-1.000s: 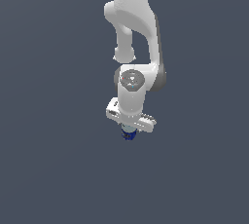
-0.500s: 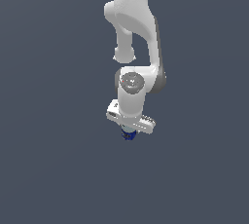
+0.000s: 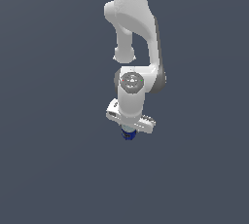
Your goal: Pick up the object and move it to a goal position.
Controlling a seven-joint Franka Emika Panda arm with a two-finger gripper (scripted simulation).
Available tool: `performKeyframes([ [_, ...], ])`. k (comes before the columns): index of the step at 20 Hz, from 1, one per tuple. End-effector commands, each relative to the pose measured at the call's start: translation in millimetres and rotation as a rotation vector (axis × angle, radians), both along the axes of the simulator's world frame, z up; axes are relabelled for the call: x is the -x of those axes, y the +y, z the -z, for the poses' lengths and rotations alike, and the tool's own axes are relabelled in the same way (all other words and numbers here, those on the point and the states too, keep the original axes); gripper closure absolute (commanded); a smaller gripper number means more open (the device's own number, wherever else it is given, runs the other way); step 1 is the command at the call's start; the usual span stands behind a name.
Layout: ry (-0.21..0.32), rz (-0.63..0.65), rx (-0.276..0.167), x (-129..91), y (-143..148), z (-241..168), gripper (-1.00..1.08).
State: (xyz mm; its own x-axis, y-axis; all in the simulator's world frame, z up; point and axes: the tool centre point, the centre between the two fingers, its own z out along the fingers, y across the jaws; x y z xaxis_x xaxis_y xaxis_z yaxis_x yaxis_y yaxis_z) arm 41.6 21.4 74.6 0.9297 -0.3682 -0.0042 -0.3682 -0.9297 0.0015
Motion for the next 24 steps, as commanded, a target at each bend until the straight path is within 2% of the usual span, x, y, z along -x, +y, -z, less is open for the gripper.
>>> performKeyframes([
  [1,-0.003,0.0,0.0,0,-1,-6,1.08],
  [7,-0.003,0.0,0.0,7,-9,-29,1.08],
  [12,-0.003,0.0,-0.001,17,-20,-64,1.08],
  [24,-0.004,0.001,-0.001,54,-60,-195,1.08],
])
